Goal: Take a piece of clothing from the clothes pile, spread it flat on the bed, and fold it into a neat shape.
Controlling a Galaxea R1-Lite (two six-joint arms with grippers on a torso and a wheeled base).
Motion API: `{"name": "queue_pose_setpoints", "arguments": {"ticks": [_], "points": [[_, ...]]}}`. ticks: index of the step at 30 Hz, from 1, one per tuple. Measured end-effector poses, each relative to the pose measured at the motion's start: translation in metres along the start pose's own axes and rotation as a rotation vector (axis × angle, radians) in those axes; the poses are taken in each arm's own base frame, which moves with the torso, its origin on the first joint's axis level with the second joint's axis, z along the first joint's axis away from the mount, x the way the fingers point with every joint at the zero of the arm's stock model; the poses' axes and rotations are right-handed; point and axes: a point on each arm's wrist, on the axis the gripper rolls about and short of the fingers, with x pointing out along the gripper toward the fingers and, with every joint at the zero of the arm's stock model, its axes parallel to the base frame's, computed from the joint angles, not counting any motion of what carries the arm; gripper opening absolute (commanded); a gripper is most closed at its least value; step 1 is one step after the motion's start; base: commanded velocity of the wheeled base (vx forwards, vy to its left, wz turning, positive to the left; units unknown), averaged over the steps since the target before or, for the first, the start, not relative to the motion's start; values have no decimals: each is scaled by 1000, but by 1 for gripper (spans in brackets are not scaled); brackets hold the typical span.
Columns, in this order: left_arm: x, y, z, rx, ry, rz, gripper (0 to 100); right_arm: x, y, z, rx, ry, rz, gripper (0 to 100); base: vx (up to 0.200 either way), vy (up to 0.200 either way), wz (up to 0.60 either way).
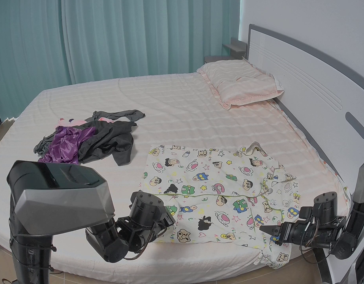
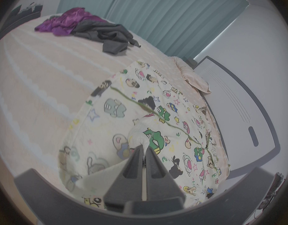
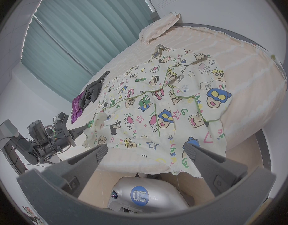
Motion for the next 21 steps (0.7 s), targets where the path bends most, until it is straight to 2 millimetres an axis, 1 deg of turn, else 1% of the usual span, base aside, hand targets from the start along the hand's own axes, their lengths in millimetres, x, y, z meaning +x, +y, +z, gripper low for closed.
{"name": "queue_pose_setpoints", "arguments": {"ticks": [6,11,14,21], "points": [[-6,1,20,59,-44,-4,0,0,0,0,-1,-1,-1,100,0,0,0],[-8,8,29,142,-56,17,0,0,0,0,-1,-3,1,100,0,0,0],[-6,13,31,150,-54,33,0,-1,1,0,-1,-5,2,100,0,0,0],[0,17,28,152,-31,32,0,-1,1,1,-1,-6,3,100,0,0,0]]}}
